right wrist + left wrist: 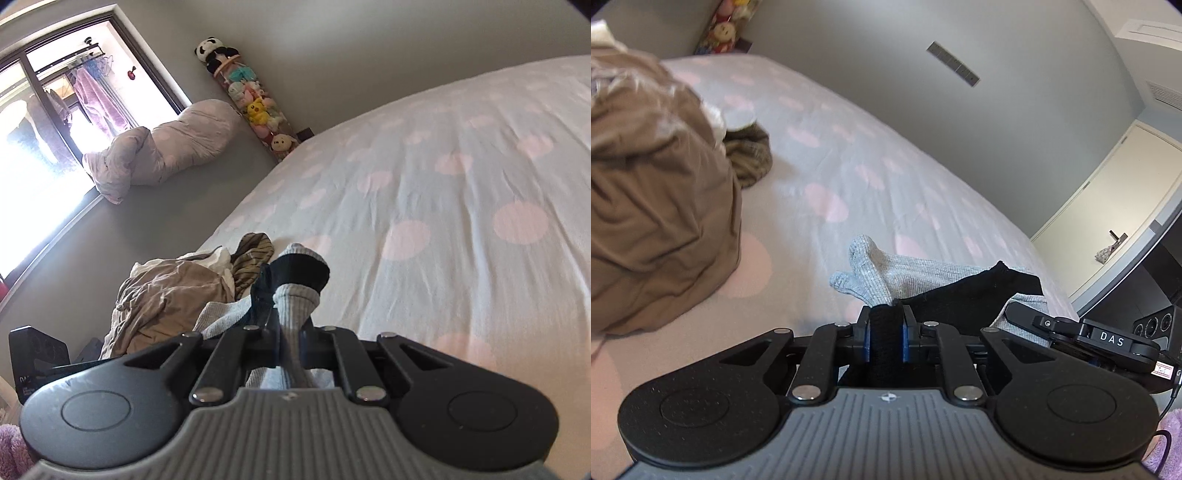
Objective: Fold clothes
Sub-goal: 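Lift the folded shirt with both grippers and carry it toward the clothes stack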
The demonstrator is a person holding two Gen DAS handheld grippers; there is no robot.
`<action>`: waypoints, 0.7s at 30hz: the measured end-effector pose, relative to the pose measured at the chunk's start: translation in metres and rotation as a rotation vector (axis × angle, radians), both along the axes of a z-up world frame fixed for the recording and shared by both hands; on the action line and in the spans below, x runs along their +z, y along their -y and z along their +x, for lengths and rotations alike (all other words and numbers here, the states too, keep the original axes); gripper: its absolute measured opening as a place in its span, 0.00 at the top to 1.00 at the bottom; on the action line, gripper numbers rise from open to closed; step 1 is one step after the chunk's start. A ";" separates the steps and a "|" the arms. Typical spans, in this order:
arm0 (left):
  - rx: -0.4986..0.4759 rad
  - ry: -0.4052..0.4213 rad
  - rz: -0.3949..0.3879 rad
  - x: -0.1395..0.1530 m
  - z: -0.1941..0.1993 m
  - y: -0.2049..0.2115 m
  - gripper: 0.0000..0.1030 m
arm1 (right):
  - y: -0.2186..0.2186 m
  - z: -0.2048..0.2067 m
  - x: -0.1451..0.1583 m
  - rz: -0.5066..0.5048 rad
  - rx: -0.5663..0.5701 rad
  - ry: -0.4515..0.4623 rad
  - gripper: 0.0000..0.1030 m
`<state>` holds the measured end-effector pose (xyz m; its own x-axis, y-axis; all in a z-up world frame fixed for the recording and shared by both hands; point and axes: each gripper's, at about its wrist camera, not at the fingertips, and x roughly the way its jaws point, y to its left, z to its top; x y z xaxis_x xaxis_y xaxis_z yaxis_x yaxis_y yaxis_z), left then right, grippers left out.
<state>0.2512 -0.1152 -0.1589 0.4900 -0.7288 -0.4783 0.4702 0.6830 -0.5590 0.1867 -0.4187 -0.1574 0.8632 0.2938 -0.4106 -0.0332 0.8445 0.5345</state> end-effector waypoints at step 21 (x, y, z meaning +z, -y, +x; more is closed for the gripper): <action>-0.094 0.316 -0.076 0.120 -0.094 0.066 0.90 | 0.045 -0.153 0.121 -0.130 -0.149 0.256 0.91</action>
